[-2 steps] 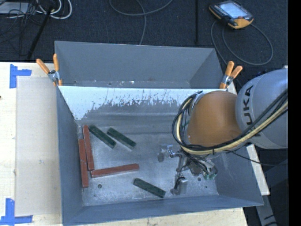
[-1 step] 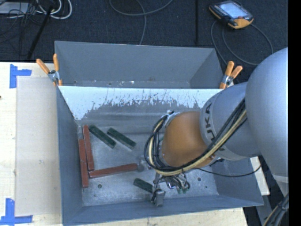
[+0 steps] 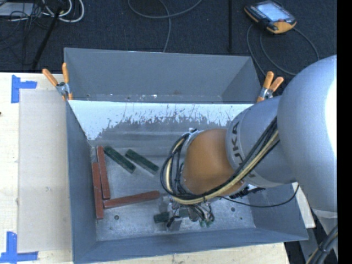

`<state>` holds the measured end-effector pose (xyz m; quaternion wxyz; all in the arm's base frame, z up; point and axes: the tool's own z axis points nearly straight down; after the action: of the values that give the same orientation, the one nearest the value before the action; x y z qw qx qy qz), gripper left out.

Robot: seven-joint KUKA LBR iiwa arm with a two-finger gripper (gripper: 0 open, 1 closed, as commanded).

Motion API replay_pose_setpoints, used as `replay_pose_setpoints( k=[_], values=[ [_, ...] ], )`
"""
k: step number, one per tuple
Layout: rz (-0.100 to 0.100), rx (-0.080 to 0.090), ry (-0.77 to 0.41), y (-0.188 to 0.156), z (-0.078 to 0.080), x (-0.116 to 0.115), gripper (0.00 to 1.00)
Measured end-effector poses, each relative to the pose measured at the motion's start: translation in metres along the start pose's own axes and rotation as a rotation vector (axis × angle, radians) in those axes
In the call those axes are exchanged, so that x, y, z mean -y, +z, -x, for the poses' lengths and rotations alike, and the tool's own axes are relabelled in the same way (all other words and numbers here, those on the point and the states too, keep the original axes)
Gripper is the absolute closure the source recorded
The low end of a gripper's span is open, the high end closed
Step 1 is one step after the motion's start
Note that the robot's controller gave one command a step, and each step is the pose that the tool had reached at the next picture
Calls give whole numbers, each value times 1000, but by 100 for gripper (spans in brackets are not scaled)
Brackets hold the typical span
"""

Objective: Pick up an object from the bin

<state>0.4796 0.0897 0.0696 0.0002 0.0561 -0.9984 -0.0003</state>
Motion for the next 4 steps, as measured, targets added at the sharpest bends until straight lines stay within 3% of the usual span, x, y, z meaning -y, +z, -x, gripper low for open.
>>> replay_pose_setpoints(
  k=[3,4],
  values=[
    [0,-7,-1,-6,-2,0,100],
    [-1,-11,-2,-28,-3,0,100]
  ],
)
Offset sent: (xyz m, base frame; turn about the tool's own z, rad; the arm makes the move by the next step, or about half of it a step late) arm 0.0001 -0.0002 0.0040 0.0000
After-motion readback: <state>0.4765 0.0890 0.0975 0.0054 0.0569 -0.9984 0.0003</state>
